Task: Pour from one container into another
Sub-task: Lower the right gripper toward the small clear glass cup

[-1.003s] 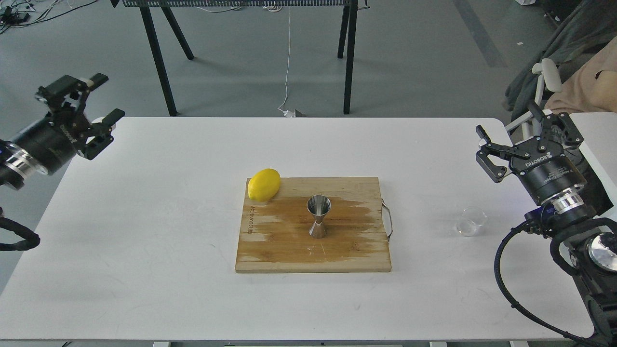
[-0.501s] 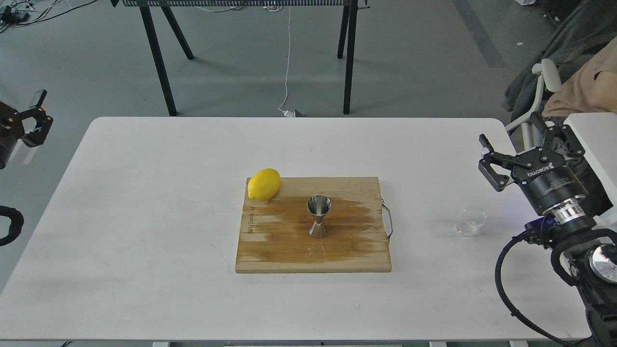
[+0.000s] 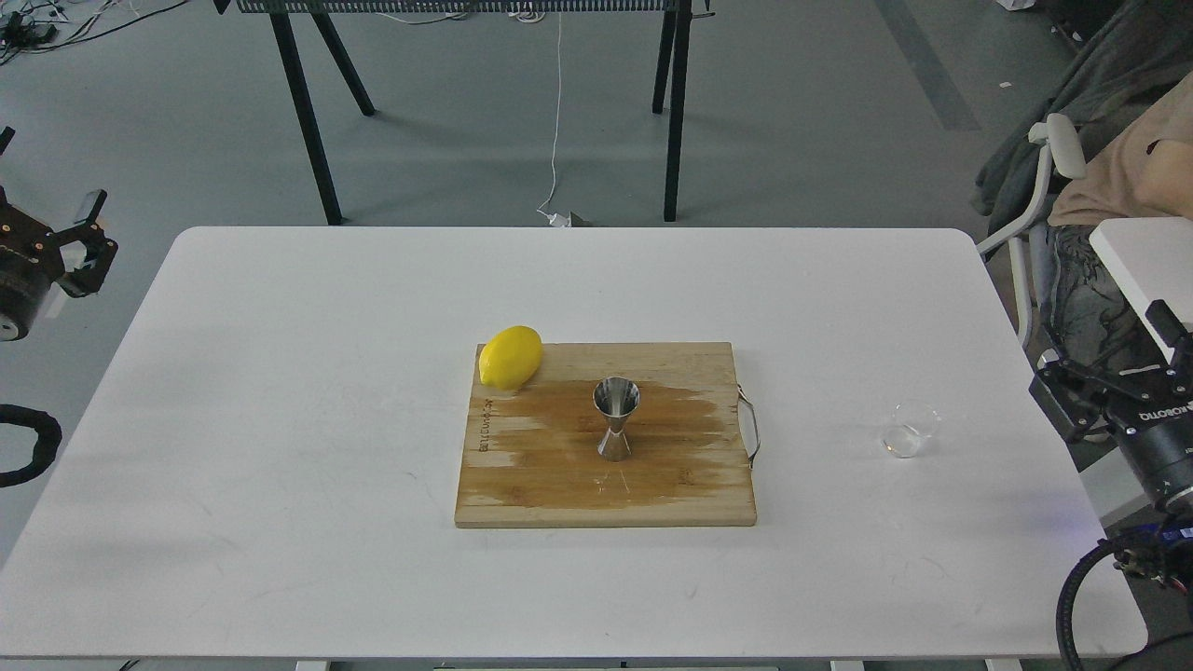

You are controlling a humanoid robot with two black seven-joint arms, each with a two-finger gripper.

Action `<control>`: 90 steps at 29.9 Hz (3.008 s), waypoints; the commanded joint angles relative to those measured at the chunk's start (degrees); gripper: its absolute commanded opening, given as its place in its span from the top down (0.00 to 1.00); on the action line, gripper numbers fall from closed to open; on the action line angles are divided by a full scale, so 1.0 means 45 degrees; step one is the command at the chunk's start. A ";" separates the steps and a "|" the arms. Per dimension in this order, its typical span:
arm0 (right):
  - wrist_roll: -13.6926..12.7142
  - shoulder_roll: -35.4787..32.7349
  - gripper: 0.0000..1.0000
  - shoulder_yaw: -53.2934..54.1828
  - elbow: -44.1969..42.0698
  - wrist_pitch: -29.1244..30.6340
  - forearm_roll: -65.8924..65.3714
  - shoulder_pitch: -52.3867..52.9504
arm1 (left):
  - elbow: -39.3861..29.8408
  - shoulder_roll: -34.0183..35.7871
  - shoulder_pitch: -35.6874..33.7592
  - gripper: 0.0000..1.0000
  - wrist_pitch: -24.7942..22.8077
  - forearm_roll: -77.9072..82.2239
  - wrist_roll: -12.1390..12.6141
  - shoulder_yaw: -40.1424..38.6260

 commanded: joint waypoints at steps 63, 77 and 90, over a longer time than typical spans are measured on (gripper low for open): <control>-0.0185 0.1780 0.01 -0.4530 -0.6007 -0.4139 0.0141 0.4755 | 0.0370 -0.0473 0.0373 0.14 0.0000 0.0020 -0.0001 0.0723; -0.0204 0.2131 0.11 -0.4569 -0.6457 -0.4158 -0.0250 0.5283 | 0.0390 -0.0531 0.0470 0.14 0.0000 0.0020 -0.0001 0.0723; -0.0165 0.2131 0.41 -0.4901 -0.6457 -0.4022 -0.0250 0.5283 | 0.0605 -0.0551 0.0490 0.14 0.0000 0.0040 -0.0001 0.0743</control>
